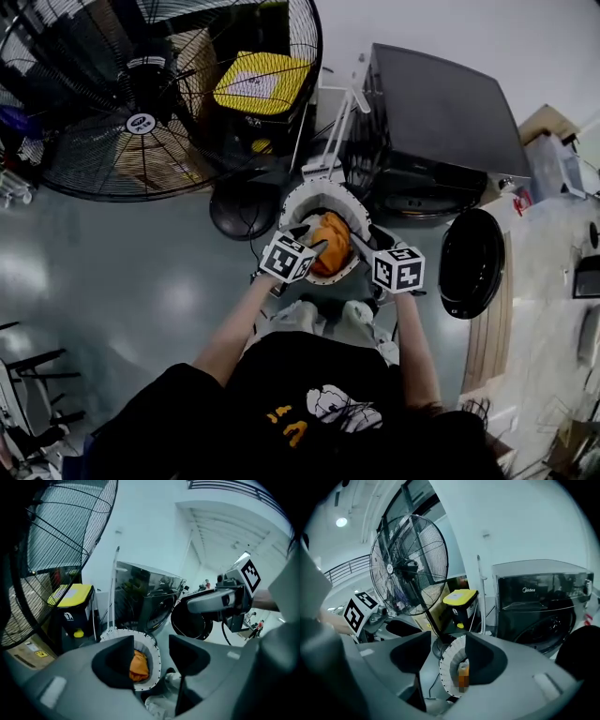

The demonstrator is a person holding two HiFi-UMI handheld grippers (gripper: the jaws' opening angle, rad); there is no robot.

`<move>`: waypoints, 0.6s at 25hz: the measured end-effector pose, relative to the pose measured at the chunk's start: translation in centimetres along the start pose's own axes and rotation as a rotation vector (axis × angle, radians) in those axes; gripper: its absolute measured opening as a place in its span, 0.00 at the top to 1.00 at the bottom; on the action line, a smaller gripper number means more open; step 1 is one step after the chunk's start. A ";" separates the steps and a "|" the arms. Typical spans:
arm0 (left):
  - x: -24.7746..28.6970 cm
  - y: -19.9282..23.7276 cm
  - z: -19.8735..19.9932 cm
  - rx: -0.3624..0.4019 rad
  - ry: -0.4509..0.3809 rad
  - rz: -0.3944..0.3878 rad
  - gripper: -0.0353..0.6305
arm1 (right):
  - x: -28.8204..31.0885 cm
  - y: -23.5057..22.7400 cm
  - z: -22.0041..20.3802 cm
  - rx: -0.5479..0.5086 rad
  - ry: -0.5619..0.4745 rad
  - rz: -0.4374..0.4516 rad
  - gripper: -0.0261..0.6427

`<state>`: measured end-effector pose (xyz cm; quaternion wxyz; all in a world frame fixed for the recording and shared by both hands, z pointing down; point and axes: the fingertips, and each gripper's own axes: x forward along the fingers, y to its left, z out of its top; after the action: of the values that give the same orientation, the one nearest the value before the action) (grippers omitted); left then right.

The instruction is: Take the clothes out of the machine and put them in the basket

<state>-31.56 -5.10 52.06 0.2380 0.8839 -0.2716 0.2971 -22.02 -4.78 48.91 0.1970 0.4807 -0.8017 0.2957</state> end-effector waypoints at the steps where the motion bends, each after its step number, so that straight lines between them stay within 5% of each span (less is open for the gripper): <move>1: -0.3 -0.3 0.2 0.005 -0.007 -0.012 0.60 | -0.6 0.2 0.0 0.009 -0.012 -0.004 0.59; 10: -2.1 -3.6 0.2 0.016 -0.066 -0.097 0.60 | -5.1 2.3 -0.6 0.047 -0.051 0.009 0.65; 15: -2.8 -5.6 -1.9 -0.012 -0.063 -0.075 0.60 | -7.3 3.1 -1.3 0.036 -0.047 0.056 0.66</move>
<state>-30.75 1.09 50.08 0.2456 0.9010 -0.2472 0.2584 -21.33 1.99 44.60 0.1610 0.4685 -0.8138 0.3038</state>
